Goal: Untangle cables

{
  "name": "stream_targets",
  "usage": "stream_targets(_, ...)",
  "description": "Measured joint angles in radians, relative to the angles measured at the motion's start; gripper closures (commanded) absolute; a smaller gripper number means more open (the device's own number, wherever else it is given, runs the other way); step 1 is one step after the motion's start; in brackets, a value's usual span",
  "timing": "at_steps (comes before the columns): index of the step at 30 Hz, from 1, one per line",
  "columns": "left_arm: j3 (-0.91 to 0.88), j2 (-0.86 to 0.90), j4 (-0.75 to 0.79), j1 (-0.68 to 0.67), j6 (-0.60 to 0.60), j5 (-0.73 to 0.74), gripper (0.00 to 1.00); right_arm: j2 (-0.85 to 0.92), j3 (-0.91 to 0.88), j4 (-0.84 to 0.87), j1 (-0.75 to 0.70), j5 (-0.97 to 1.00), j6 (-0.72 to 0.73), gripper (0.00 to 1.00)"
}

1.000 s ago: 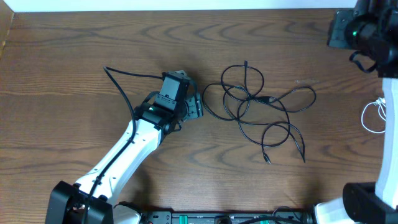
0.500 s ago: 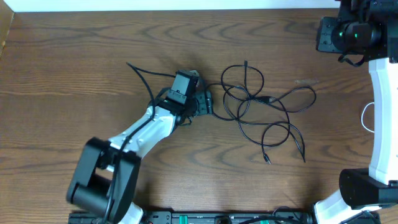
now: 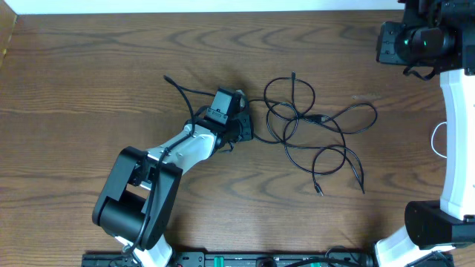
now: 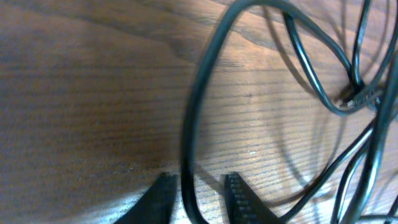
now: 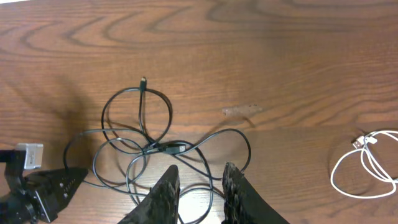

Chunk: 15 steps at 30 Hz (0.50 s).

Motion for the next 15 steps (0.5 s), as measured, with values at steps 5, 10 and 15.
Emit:
stream_targets(5, 0.0, 0.0, -0.003, 0.0, 0.002, 0.018, 0.92, 0.0, 0.0, -0.004, 0.0, 0.0, 0.0, 0.79)
stream_targets(10, 0.0, -0.019, -0.072, 0.002, 0.011, 0.018, 0.92, 0.0, 0.0, -0.009, 0.0, 0.0, -0.001, 0.74)
stream_targets(15, -0.003, -0.188, -0.266, 0.037, 0.021, 0.005, 0.93, 0.0, 0.0, -0.024, 0.0, -0.001, -0.008, 0.72)
